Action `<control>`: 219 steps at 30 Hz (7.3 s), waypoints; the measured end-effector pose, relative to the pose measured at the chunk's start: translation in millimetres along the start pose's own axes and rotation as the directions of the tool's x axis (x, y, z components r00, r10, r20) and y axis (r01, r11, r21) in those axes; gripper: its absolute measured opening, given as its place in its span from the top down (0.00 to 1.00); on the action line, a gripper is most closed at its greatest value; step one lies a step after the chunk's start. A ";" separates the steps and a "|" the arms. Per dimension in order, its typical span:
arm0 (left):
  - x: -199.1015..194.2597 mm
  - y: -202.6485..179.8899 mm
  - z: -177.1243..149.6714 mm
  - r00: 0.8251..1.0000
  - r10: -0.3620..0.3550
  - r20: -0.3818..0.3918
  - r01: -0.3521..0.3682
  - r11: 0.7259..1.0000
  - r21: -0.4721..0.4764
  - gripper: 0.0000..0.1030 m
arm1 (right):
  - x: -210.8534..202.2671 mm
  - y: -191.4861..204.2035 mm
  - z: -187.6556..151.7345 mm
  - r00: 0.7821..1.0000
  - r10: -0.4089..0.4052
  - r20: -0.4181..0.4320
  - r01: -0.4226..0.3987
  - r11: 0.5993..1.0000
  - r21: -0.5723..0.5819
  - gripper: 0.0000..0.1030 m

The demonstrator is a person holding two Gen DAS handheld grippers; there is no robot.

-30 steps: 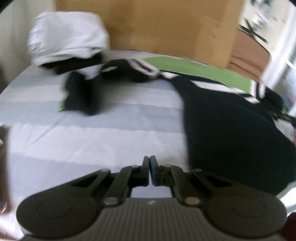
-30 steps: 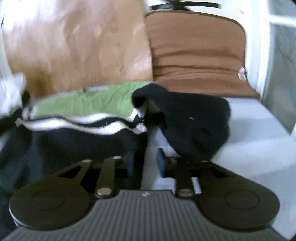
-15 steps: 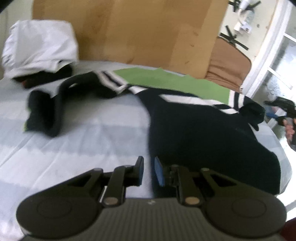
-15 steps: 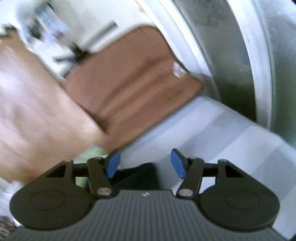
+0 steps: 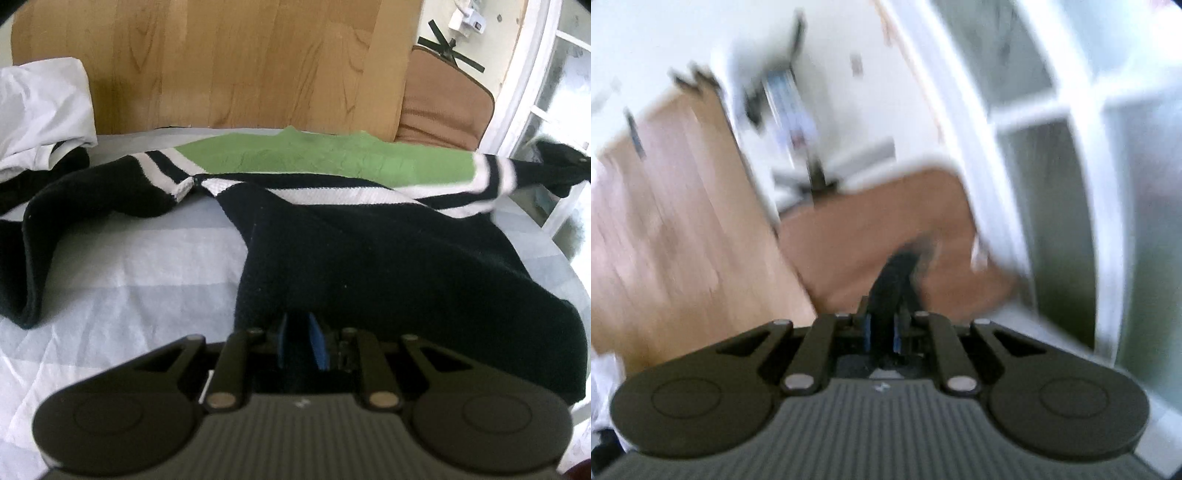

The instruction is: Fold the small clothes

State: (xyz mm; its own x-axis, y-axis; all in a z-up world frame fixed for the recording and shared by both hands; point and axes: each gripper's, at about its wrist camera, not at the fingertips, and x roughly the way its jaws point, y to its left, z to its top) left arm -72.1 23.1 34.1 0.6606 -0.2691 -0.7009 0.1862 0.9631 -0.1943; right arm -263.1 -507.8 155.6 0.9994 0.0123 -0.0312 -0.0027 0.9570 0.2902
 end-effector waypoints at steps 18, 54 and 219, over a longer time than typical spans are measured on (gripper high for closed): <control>-2.9 -6.2 -2.6 1.000 -0.010 0.006 0.010 1.000 0.020 0.68 | 110.0 -67.3 -53.2 0.940 -0.151 -0.305 0.213 0.960 0.182 0.88; -12.3 46.5 4.0 1.000 0.013 0.029 -0.009 0.991 -0.131 0.55 | 213.2 221.3 -107.2 0.766 0.328 -0.553 -0.517 0.826 -0.225 0.48; 107.7 62.3 145.5 0.995 0.095 0.015 -0.089 0.971 -0.222 0.23 | 387.8 75.9 -147.9 0.824 0.268 -0.500 -0.204 0.962 0.180 0.57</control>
State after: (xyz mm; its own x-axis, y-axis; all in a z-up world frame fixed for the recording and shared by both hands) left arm 116.4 53.8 46.3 0.6860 -0.1765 -0.7059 -0.0394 0.9597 -0.2783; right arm 119.3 -387.5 24.0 0.8057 0.4117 -0.4259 -0.2005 0.8660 0.4580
